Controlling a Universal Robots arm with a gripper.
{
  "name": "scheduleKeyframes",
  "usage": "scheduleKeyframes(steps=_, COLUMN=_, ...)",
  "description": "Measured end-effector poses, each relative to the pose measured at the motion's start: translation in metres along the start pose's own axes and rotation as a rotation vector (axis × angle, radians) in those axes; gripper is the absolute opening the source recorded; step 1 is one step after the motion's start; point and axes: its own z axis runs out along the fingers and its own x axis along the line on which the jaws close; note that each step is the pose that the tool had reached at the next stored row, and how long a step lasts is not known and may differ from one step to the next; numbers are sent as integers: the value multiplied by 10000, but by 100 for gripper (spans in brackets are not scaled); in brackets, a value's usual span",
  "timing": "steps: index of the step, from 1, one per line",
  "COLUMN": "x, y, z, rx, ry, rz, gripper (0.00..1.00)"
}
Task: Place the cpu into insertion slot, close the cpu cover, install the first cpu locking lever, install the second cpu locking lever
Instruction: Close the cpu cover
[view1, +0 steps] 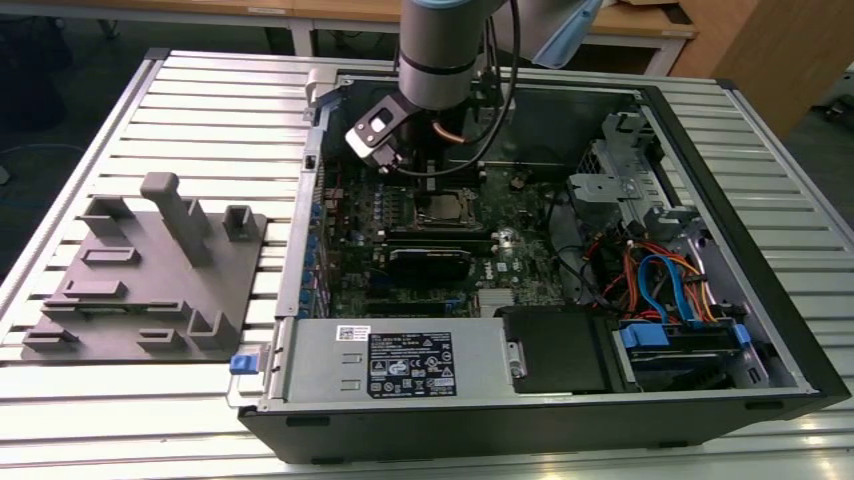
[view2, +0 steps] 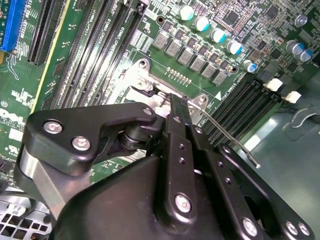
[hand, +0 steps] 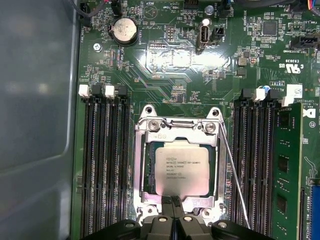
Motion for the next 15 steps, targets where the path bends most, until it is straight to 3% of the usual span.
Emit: scheduleKeyframes(steps=15, x=0, y=0, z=-4, rx=0, ry=22, rz=0, gripper=10)
